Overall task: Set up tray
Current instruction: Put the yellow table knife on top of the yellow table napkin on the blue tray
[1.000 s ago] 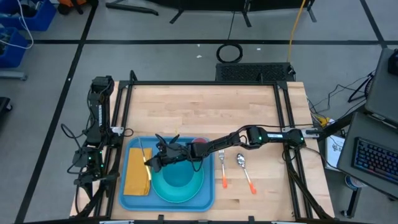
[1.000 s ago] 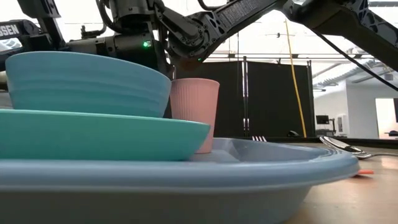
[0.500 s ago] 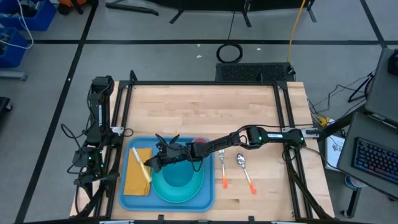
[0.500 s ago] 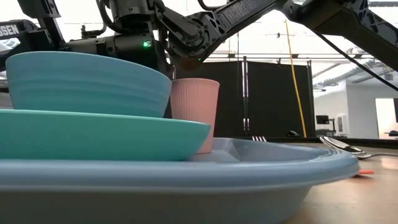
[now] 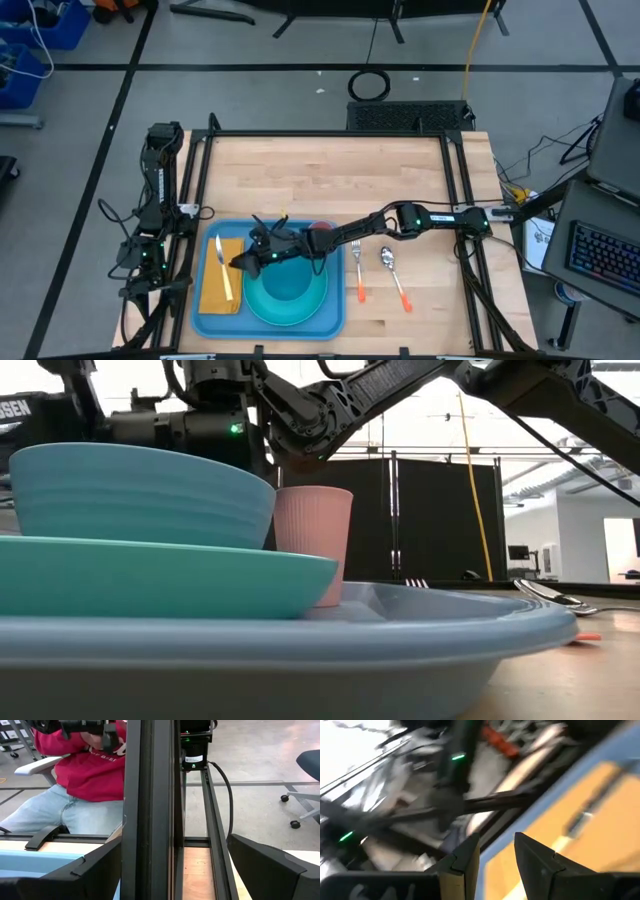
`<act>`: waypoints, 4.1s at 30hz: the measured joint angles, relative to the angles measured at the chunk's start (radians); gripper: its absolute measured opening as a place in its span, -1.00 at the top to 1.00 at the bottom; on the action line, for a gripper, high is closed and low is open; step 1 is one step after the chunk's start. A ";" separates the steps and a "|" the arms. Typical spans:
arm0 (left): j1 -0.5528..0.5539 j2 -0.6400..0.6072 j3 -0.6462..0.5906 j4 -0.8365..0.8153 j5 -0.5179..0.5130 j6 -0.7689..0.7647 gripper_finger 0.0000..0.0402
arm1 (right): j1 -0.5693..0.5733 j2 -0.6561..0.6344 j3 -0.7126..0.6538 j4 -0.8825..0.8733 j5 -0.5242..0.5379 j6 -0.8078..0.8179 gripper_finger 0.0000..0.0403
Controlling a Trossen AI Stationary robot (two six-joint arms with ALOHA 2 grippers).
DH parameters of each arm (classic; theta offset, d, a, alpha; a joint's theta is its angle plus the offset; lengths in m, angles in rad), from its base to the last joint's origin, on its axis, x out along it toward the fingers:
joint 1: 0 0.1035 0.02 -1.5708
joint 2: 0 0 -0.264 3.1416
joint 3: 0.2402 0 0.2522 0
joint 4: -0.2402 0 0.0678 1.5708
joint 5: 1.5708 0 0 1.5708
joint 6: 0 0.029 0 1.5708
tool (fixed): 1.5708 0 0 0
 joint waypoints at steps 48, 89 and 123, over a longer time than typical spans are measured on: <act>-0.001 0.000 0.000 0.000 -0.071 -0.156 -0.75 | 0.096 -0.119 0.000 0.521 -1.070 -0.018 0.43; 0.000 0.001 0.000 -0.030 -0.122 0.387 -0.75 | 0.108 -0.131 -0.035 0.534 -1.140 -0.005 0.43; 0.012 0.041 0.016 0.030 -0.030 0.251 -0.75 | 0.124 -0.137 -0.073 0.575 -1.137 -0.032 0.43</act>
